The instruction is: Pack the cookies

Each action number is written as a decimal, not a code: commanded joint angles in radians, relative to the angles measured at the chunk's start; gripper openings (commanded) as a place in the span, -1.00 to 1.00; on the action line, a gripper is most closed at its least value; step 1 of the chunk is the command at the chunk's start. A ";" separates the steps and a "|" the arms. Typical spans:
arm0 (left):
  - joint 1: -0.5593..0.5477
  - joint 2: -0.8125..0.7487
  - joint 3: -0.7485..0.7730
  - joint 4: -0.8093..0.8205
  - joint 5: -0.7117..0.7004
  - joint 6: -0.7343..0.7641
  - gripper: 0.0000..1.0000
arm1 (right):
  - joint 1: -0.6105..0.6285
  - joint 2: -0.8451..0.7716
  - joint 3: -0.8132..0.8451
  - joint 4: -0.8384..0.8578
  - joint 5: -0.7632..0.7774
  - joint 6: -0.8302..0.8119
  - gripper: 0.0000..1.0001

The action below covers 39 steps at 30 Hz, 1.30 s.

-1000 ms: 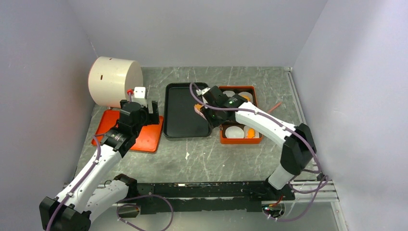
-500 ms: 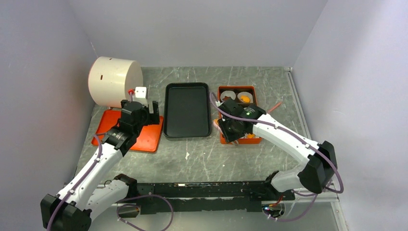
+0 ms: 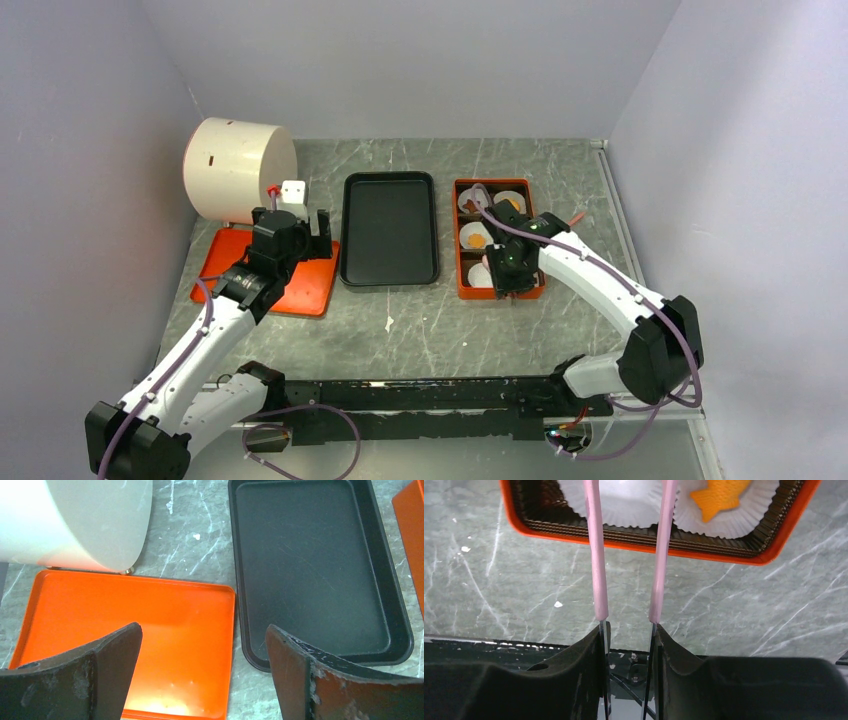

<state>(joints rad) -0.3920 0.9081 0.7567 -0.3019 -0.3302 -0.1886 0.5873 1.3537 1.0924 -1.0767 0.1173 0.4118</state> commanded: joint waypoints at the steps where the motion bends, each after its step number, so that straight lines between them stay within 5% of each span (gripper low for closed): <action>1: 0.004 0.001 0.021 0.017 0.003 -0.010 0.96 | -0.040 -0.018 -0.018 -0.002 -0.043 -0.001 -0.77; 15: 0.004 0.002 0.023 0.015 0.003 -0.009 0.96 | -0.046 0.022 -0.056 -0.022 -0.089 -0.027 -0.64; 39: 0.004 -0.012 0.021 0.020 0.002 -0.009 0.96 | -0.046 -0.038 -0.001 -0.049 -0.106 -0.039 -0.08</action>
<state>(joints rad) -0.3920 0.9077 0.7567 -0.3019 -0.3302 -0.1886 0.5438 1.3602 1.0374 -1.1038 0.0162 0.3748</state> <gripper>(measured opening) 0.979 0.461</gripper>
